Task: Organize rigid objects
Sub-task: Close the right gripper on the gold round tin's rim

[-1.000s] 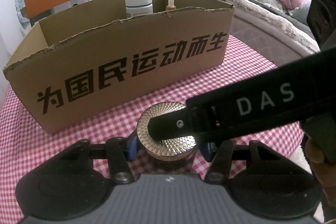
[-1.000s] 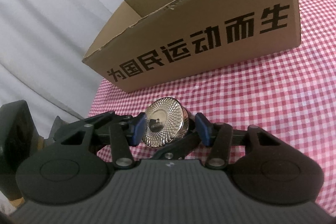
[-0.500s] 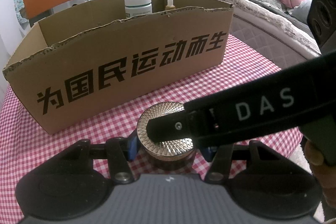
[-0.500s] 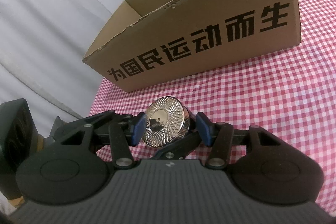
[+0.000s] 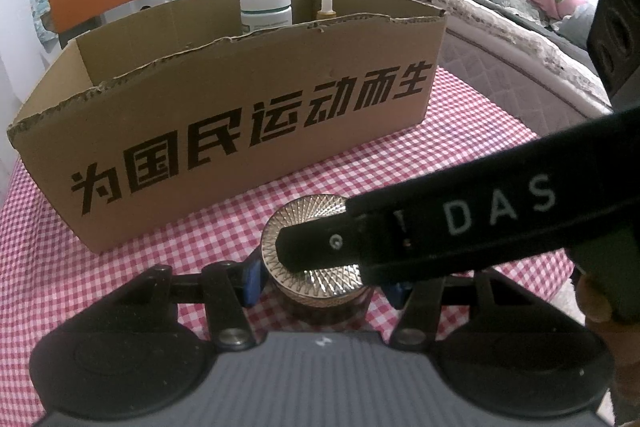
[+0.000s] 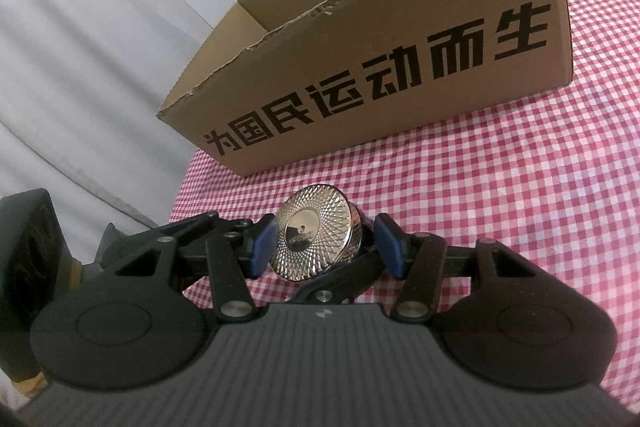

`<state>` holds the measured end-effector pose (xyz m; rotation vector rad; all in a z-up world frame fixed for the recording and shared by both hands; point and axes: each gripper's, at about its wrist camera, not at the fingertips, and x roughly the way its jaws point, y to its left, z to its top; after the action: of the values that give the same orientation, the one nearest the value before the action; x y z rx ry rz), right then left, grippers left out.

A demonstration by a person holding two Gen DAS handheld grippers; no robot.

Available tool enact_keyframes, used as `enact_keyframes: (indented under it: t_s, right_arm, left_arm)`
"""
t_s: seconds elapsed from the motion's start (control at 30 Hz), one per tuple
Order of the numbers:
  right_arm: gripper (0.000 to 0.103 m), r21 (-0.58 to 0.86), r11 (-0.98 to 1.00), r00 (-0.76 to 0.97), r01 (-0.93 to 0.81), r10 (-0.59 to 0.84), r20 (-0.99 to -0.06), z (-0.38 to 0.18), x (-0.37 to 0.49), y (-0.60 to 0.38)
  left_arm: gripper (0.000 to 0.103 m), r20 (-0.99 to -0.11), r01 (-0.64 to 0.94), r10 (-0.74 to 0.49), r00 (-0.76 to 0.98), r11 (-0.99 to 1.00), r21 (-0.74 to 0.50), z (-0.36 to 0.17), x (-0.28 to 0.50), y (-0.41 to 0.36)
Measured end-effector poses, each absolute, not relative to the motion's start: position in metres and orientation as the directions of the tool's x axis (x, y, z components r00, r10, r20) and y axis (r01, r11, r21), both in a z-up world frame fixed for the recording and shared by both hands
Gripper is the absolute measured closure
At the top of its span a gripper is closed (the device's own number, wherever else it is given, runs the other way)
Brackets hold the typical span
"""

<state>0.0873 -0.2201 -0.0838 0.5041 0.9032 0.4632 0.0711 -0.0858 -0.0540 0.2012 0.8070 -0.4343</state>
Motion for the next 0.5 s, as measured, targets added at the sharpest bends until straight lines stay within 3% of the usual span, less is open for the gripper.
enact_keyframes:
  t_s: [0.5]
  right_arm:
    - [0.050, 0.579, 0.798, 0.563, -0.169, 0.560, -0.607, -0.0753, 0.0782, -0.2233]
  left_arm:
    - [0.046, -0.720, 0.457, -0.310, 0.621, 0.889, 0.011, -0.0451, 0.0645, -0.0908]
